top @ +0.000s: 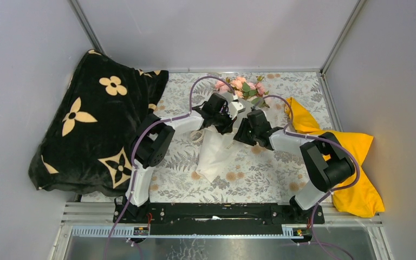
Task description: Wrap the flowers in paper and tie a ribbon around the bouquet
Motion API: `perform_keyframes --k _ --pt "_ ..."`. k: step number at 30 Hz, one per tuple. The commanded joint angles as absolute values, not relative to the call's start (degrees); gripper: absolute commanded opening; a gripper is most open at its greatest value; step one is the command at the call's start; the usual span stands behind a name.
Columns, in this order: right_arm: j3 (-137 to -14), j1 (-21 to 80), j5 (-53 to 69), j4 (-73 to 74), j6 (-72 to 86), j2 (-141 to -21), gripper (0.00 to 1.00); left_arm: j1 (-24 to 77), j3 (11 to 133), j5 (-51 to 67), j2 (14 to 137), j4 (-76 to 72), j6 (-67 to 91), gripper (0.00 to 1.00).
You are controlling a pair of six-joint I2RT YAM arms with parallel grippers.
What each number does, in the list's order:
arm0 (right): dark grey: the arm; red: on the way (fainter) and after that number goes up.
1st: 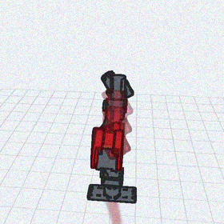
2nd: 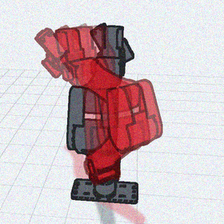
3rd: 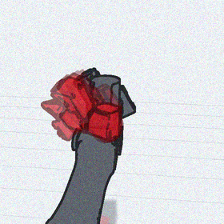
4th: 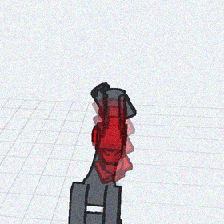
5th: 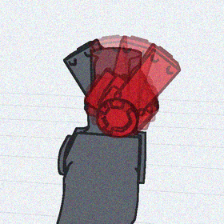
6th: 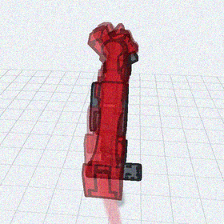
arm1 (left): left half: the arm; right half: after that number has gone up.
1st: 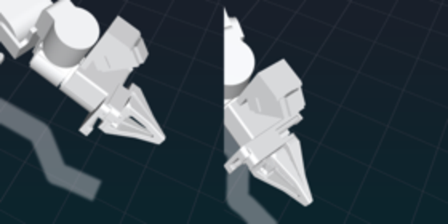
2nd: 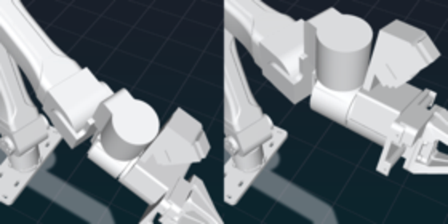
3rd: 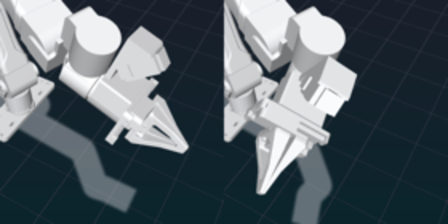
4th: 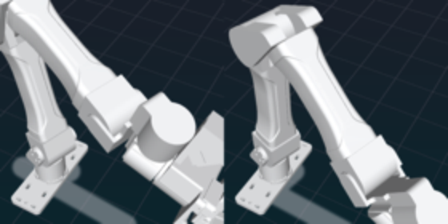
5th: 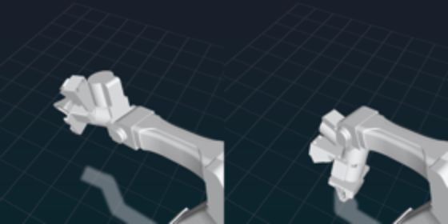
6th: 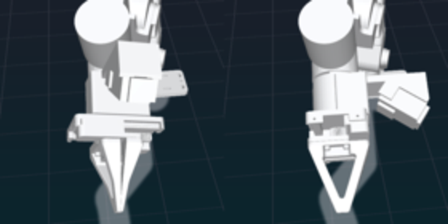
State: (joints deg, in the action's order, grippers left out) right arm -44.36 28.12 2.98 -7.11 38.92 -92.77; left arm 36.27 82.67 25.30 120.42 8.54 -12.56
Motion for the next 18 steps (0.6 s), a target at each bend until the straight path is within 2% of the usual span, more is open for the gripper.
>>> perform_keyframes --k 1,8,10,13,15,18 --pt "-48.0 28.5 -2.6 -4.8 38.5 -95.2 0.47 36.0 81.6 26.5 119.4 5.2 -11.5 0.00" --pt "-50.0 28.5 -3.0 -6.5 37.4 -99.0 0.49 36.0 81.2 27.0 119.5 5.0 -10.9 0.00" --pt "-50.3 28.5 -3.7 -6.5 37.3 -99.5 0.43 36.0 81.0 27.2 119.5 4.9 -10.8 0.00" --pt "-50.0 28.5 -5.3 -5.6 36.8 -99.3 0.28 36.0 80.7 27.2 119.2 4.9 -10.9 0.00" --pt "-49.3 28.5 -6.4 -4.9 36.4 -98.5 0.21 36.0 80.4 27.2 118.9 4.9 -11.0 0.00" --pt "-48.5 28.5 -8.4 -3.3 35.6 -97.0 0.20 36.0 80.2 27.0 118.6 4.8 -11.4 0.00"
